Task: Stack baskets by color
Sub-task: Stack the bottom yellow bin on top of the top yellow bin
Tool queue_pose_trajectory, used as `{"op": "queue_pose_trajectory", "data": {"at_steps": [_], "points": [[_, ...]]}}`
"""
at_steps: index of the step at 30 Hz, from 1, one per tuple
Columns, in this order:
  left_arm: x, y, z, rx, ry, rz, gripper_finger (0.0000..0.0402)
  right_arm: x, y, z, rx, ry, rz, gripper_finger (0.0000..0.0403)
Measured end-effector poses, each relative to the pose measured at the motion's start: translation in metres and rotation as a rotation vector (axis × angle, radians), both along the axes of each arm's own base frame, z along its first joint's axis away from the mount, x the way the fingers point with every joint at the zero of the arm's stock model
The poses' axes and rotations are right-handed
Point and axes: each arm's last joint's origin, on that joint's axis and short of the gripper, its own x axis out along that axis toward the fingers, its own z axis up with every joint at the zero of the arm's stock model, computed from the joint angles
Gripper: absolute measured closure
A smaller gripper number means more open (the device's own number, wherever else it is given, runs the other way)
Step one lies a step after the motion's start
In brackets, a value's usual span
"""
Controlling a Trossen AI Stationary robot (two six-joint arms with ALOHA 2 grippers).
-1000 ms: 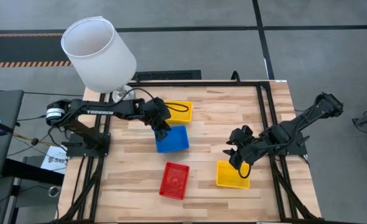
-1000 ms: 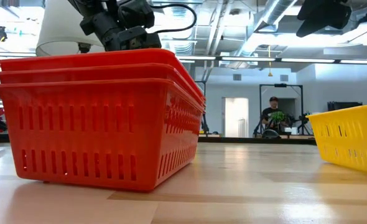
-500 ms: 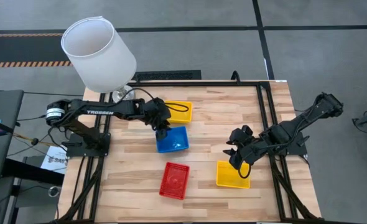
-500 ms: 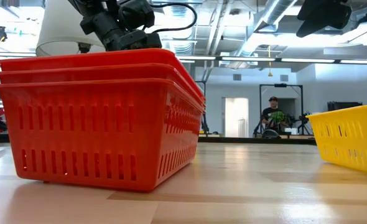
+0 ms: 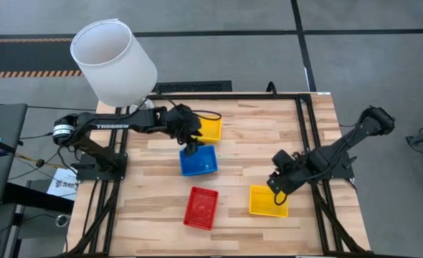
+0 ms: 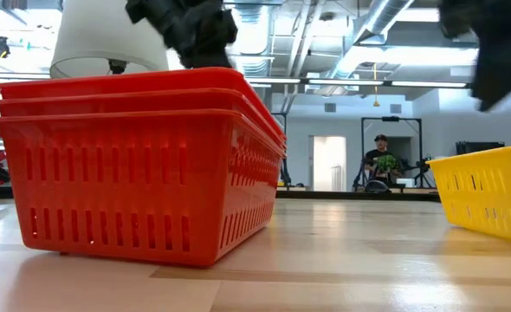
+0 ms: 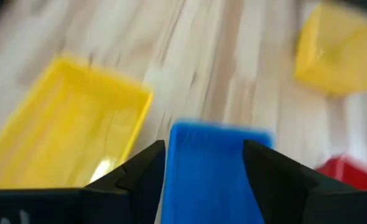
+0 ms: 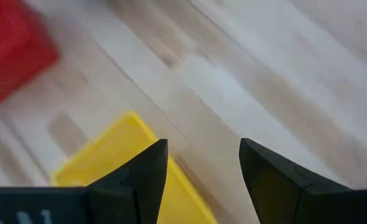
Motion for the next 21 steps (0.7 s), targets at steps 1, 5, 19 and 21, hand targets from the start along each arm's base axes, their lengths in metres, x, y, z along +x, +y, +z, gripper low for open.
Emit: {"op": "queue_pose_trajectory", "data": {"at_steps": [1, 5, 19, 21], "points": [[0.003, -0.002, 0.007, 0.008, -0.032, -0.007, 0.0199, -0.004, 0.001, -0.003, 0.020, 0.024, -0.038, 0.0179], [0.013, -0.011, 0.024, 0.026, -0.146, -0.041, 0.0199, -0.021, 0.014, -0.018, 0.099, 0.087, -0.133, 0.0179], [0.026, -0.047, 0.040, 0.006, -0.322, -0.127, 0.0199, -0.058, 0.078, -0.044, 0.323, 0.133, -0.234, 0.0179], [0.027, -0.049, 0.041, 0.004, -0.338, -0.130, 0.0199, -0.058, 0.084, -0.052, 0.331, 0.189, -0.259, 0.0179]]}}
